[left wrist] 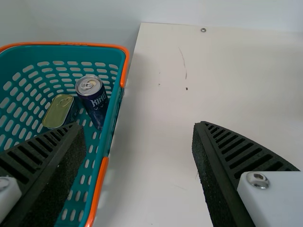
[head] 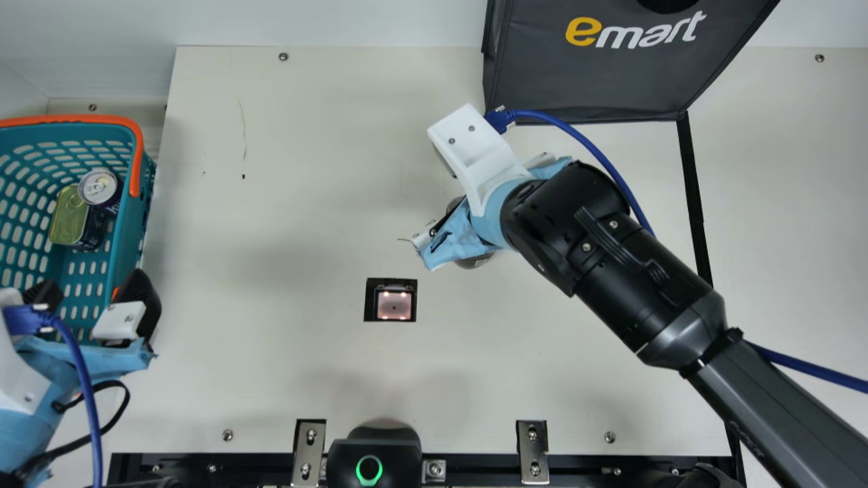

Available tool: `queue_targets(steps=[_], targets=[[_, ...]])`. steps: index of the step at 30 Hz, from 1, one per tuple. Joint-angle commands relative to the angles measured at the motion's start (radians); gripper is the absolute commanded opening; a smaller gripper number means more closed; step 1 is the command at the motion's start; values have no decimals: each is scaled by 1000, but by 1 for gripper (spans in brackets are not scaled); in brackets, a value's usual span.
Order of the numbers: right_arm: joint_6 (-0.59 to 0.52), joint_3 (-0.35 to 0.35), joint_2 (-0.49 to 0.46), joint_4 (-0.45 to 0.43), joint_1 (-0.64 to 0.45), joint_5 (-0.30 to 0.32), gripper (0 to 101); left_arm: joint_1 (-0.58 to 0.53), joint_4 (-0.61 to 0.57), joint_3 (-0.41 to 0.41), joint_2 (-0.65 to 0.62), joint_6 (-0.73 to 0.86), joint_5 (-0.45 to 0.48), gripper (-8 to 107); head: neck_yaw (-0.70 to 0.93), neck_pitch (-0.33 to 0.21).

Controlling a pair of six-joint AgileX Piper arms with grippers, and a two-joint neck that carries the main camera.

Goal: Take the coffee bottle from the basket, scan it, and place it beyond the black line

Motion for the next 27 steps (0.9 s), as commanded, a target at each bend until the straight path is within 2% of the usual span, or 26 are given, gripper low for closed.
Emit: queue_targets(steps=[1, 11, 12, 27], targets=[[1, -2, 2, -2, 1, 1, 71, 0, 0, 0, 0, 0, 0, 90, 2, -27], [1, -5, 8, -3, 7, 5, 4, 0, 0, 0, 0, 0, 0, 90, 2, -27], [1, -5, 8, -4, 8, 5, 0, 0, 0, 0, 0, 0, 0, 90, 2, -27], [-22, -33, 9, -9, 4, 13, 0, 0, 0, 0, 0, 0, 0, 90, 2, -27]])
